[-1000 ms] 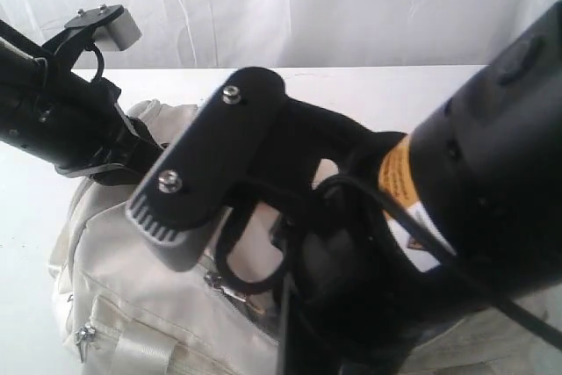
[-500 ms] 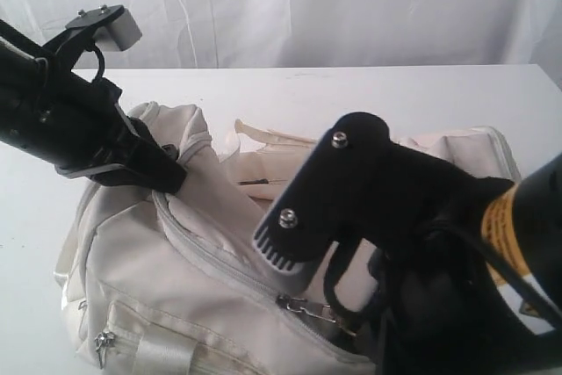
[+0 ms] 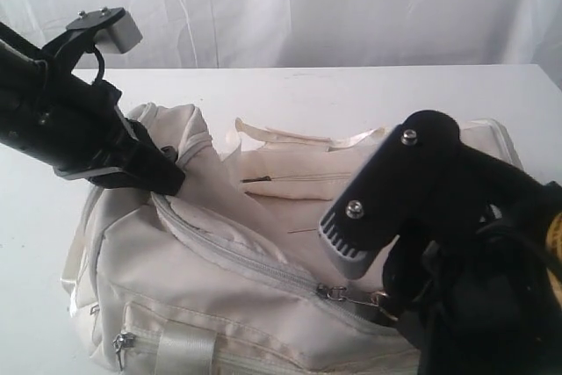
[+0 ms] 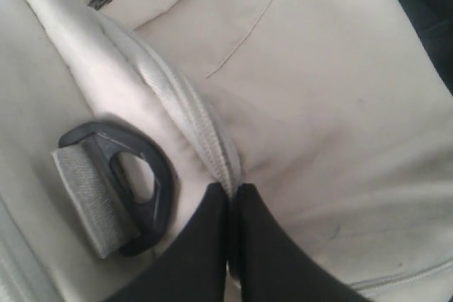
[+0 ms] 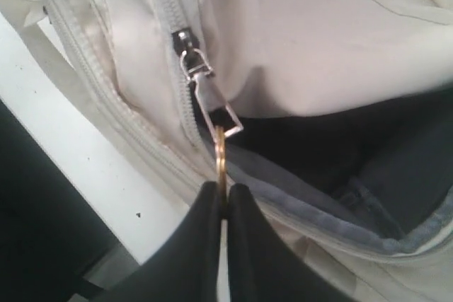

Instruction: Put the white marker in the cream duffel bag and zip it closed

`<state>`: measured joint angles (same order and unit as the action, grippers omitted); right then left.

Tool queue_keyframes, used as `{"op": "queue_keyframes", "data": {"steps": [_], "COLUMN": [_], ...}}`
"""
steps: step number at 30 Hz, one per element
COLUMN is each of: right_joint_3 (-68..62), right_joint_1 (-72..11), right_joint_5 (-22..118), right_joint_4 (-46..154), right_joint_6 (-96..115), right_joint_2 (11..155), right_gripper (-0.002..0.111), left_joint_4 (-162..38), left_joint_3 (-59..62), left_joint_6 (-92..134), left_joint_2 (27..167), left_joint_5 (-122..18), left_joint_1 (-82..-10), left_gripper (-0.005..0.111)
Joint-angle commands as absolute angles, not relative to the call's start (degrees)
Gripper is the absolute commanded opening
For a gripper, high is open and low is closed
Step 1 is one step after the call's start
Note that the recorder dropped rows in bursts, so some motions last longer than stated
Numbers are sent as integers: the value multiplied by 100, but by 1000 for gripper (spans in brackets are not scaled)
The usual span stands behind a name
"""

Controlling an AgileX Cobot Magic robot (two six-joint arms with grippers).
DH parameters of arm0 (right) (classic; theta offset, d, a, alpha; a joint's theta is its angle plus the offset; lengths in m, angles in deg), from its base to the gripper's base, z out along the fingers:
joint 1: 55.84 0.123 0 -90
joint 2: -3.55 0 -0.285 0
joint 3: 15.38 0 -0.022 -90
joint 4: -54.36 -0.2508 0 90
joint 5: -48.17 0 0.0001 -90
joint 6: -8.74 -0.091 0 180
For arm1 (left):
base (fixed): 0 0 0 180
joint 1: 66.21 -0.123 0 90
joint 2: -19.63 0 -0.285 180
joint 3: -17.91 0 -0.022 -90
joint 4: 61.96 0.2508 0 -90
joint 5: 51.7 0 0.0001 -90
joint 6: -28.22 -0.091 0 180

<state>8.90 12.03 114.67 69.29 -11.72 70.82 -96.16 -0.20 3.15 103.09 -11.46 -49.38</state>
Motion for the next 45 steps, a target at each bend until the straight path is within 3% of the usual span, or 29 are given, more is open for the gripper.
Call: {"op": "queue_keyframes", "data": {"steps": [1, 4, 8, 11, 20, 34, 45], "right_joint_3": [933, 933, 933, 933, 933, 933, 933], "right_joint_1": [1204, 1204, 1204, 1204, 1204, 1204, 1204], "right_joint_5": [11252, 10996, 10711, 10391, 9988, 9813, 9813], "right_joint_4": [7026, 7026, 6987, 6920, 6933, 6969, 6944], "right_joint_6": [-1214, -1158, -1027, -911, -886, -806, -809], "right_joint_2": [7032, 7152, 7352, 7488, 7774, 7775, 7775], "right_gripper": [0, 0, 0, 0, 0, 0, 0], "left_joint_4": [-9449, -9449, -9496, -9829, -10199, -9674, -10003], "left_joint_3": [41, 41, 41, 53, 476, 468, -52], "left_joint_6": [266, 235, 160, -290, -1474, -2909, -4019], "left_joint_2": [10272, 10272, 10272, 10272, 9828, 9478, 9478], "left_joint_5": [-1225, -1232, -1291, -1302, -1278, 541, 506], "left_joint_1": [-4954, -4954, -4954, -4954, -4954, -4954, -4751], "left_gripper": [0, 8, 35, 47, 48, 48, 48]}}
